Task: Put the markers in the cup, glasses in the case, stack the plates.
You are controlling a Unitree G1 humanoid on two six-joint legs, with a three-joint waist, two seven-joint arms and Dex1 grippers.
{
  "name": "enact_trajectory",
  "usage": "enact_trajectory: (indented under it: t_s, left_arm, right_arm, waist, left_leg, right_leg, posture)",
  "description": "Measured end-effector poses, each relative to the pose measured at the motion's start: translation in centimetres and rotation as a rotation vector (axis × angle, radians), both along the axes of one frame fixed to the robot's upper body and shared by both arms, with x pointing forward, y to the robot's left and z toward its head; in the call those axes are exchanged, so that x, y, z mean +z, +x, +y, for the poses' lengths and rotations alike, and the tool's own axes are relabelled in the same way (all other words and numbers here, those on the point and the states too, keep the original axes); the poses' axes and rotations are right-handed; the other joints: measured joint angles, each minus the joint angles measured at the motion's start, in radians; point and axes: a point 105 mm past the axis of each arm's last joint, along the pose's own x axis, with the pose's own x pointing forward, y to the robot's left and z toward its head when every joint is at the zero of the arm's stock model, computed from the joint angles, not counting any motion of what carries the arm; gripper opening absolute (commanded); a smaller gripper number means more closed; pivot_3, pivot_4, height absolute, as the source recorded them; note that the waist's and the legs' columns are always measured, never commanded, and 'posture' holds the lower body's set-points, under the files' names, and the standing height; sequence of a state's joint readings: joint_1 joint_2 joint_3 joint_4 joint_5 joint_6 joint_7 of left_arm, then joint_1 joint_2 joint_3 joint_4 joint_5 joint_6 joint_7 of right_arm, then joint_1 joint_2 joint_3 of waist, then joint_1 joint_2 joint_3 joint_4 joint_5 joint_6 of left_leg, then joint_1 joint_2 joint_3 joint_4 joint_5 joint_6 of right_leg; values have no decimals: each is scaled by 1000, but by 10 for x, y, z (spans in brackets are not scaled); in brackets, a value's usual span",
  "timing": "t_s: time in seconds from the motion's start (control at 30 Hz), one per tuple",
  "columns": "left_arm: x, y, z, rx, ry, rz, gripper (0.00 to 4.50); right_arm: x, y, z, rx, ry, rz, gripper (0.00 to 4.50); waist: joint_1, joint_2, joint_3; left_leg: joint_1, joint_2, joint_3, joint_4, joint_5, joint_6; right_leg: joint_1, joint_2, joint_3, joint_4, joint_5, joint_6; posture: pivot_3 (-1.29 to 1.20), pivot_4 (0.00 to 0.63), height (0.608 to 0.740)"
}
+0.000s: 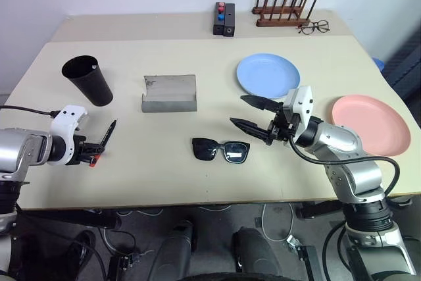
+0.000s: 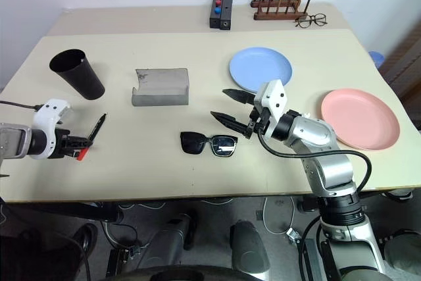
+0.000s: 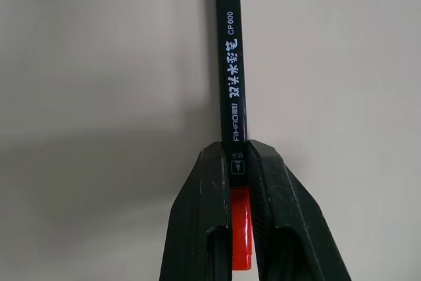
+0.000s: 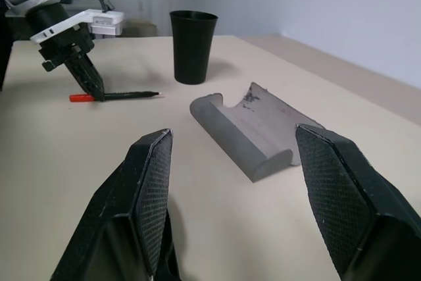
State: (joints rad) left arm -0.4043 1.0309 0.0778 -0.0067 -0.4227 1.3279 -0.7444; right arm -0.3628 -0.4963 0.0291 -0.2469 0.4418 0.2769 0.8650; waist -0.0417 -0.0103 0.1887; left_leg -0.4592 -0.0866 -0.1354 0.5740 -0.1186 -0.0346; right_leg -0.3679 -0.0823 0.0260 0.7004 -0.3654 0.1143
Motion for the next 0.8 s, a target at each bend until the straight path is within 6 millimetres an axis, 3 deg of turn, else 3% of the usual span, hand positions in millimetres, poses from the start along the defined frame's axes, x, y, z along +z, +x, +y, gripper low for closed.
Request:
enact_trajectory:
  t_s: [0.17, 0.37, 0.5, 0.67, 0.8]
  left_arm:
    - [1, -17, -2, -6, -4, 67, 41]
    - [4, -35, 12, 20, 43, 100, 41]
    - [2, -34, 16, 26, 46, 92, 1739]
    - [10, -23, 16, 30, 40, 46, 4315]
    - [20, -7, 20, 46, 40, 0, 4457]
  right_arm:
    - [-2, 1, 0, 8, -10, 8, 3012]
    - [-3, 2, -1, -5, -24, -8, 3012]
    - [-2, 2, 0, -11, -24, -23, 3012]
    - [-3, 3, -1, -15, -29, -25, 3012]
    - [-4, 4, -1, -17, -28, -21, 3012]
  waist:
    - [-1, 0, 0]
    - [1, 0, 0]
    - [10, 0, 1]
    - [25, 0, 1]
    - [28, 0, 1]
  left_leg:
    - [-1, 0, 0, 0, 0, 0]
    - [-1, 0, 0, -1, 0, 0]
    - [-1, 0, 0, -1, -1, -2]
    - [-1, 0, 0, -1, -1, -2]
    - [-1, 0, 0, -1, -1, -1]
  right_leg:
    - [-1, 0, 0, 0, 0, 0]
    - [-2, 0, 1, 0, 0, -1]
    - [-2, -1, 0, -1, -1, -2]
    - [-2, -1, 0, -1, -1, -3]
    - [-2, -1, 0, -1, -1, -3]
  posture:
    - [0, 150, 737]
    - [0, 150, 737]
    - [0, 150, 737]
    - [0, 150, 737]
    - [0, 150, 737]
